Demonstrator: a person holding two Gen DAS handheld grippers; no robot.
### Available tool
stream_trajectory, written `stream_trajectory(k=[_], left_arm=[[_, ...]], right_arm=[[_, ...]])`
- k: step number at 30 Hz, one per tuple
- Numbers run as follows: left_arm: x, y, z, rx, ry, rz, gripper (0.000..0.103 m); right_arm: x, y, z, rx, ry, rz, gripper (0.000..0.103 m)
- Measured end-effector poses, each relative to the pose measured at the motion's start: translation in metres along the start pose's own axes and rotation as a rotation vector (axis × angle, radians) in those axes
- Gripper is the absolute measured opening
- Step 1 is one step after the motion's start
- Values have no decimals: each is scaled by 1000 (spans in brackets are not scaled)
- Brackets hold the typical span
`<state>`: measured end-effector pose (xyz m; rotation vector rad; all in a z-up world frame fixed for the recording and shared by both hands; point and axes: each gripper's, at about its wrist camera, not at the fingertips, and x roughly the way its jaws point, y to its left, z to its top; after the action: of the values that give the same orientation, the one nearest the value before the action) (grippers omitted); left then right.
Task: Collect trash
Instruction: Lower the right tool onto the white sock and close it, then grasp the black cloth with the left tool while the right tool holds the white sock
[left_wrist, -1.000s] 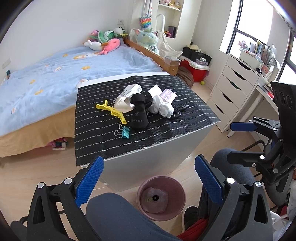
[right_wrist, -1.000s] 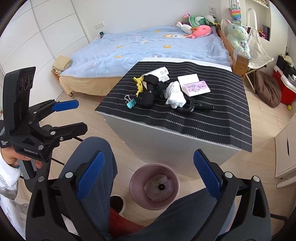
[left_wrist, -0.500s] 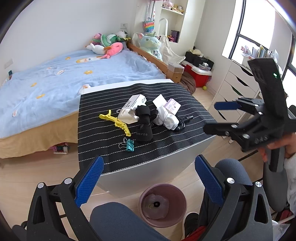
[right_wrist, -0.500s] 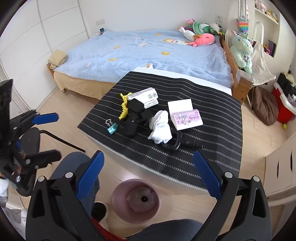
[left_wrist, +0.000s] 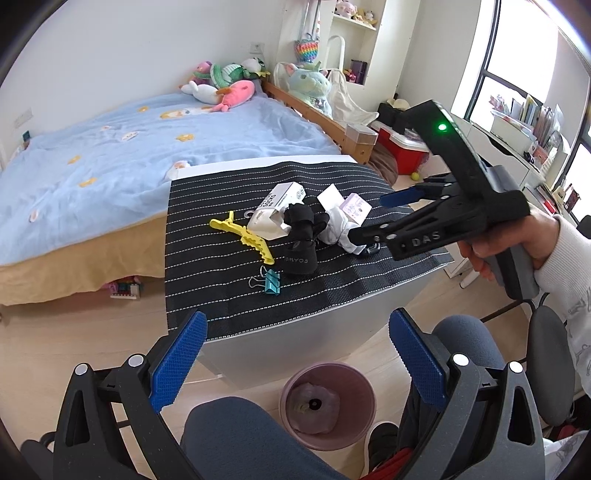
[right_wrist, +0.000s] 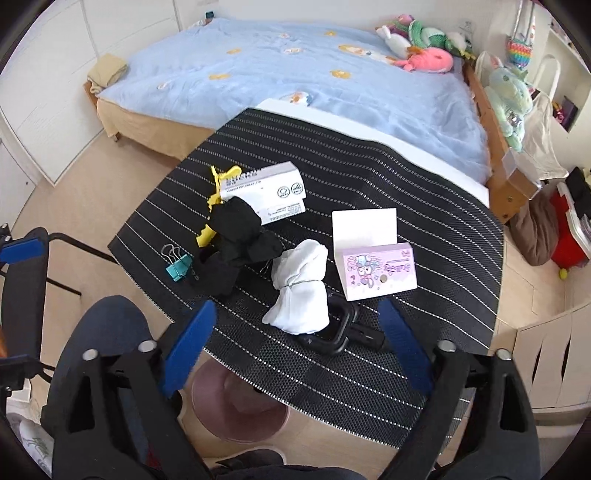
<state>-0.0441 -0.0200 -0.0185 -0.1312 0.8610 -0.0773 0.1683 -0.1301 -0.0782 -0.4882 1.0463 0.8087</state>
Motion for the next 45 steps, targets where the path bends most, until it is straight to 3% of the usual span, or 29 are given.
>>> stream_trajectory(k=[6,12,15,33,45], left_arm=[[1,4,-2,-8,3,3,95],[4,6,-2,-11,8,3,95],[4,4,-1,-4,8,1,95],[22,-13,35,75,10,-19,95],[70,-15,77,109,103,-39,95]], right_arm=[[21,2,2,-9,54,17,61],[31,0,-1,3,74,11,33],[29,-3,-3,16,64,14,28],[-16,-20,-13,120,-42,31,23],[-37,-38,-27,175,-70,32,23]])
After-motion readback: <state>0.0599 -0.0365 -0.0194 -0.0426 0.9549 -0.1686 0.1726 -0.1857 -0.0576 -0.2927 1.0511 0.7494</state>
